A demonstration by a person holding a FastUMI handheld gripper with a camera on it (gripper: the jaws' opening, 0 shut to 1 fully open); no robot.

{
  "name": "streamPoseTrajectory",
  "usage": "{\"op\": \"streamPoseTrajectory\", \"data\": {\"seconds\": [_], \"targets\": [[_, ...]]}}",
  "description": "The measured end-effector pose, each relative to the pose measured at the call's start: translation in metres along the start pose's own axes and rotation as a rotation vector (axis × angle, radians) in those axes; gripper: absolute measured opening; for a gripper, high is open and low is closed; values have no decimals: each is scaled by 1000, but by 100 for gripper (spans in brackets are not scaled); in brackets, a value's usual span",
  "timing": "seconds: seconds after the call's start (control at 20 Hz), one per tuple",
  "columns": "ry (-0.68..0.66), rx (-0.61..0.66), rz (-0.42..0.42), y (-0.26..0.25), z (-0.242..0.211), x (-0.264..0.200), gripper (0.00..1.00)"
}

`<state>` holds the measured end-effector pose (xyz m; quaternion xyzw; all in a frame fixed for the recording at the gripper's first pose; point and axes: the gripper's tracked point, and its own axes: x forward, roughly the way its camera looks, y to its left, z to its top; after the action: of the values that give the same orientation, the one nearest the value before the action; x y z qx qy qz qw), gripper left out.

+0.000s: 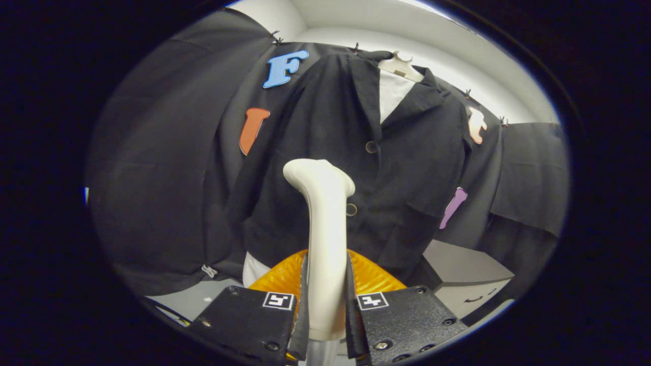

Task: Iron the clothes twice with a garment steamer, once on the left side and once on the right side.

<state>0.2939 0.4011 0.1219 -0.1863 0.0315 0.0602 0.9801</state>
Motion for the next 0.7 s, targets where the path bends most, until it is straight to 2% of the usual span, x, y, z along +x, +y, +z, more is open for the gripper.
{"op": "streamPoseTrajectory", "data": {"seconds": [0.15,0.55,0.7], "targets": [[43,-30,27,9,-29,-7,32],[252,-16,124,19,-106,-25,32],[281,11,114,13,-112,-40,32]]}}
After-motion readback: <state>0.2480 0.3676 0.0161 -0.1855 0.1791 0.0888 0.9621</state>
